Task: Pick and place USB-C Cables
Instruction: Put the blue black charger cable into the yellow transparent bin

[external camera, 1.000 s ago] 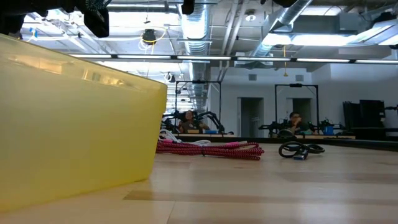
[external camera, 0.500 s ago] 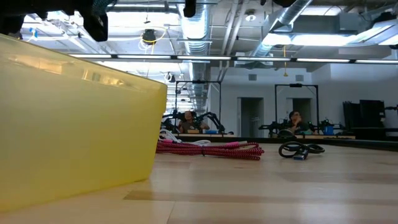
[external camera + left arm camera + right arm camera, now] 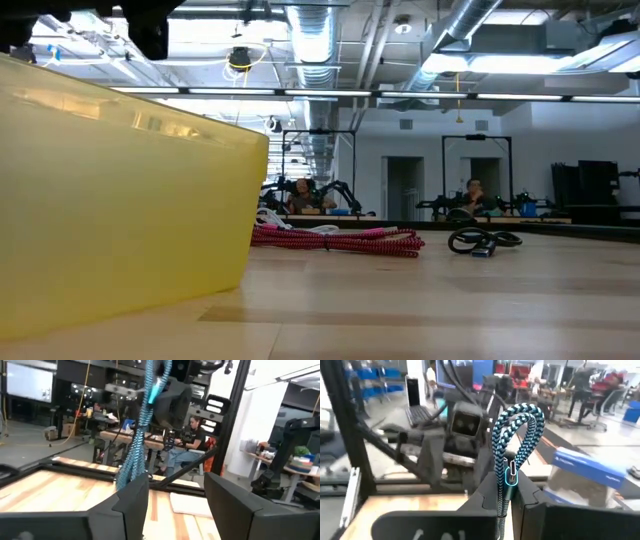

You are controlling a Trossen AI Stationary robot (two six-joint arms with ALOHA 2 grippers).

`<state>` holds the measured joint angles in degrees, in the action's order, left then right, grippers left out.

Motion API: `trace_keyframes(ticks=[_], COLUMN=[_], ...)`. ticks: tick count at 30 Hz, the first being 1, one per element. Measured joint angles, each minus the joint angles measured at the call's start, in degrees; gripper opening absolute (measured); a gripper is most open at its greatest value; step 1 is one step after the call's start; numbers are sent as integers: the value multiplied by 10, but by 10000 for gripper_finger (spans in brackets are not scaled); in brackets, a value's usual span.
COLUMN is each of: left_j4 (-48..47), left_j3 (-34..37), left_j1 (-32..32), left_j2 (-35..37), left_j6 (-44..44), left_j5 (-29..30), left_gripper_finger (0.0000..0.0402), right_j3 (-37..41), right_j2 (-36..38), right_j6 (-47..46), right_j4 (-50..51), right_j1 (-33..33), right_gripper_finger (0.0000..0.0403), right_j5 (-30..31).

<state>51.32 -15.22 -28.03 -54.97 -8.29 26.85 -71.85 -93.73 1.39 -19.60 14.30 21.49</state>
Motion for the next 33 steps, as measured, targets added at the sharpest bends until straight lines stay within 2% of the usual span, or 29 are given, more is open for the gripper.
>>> trace_keyframes(ticks=[6,9,13,18,23,28,33], left_j4=[-215,-334,-436,-474,-498,-512,-511], left_j3=[0,0,0,0,0,0,0], left_j1=[0,0,-1,-1,-1,-1,-1], left_j2=[116,171,227,258,261,261,261], left_j6=[-71,-127,-182,-189,-181,-191,-192], left_j5=[51,66,59,56,68,70,70], left_gripper_finger=[160,138,111,86,70,66,66], right_j3=[0,0,0,-45,-139,-252,-355], right_j2=[32,14,-32,-106,-186,-244,-295], right_j6=[-46,-93,-170,-244,-256,-271,-293], right_j4=[44,45,30,24,56,221,337], right_j1=[24,35,43,44,44,40,33], right_gripper_finger=[17,17,17,17,17,17,17], right_j5=[1,-7,-27,-90,-143,-180,-223])
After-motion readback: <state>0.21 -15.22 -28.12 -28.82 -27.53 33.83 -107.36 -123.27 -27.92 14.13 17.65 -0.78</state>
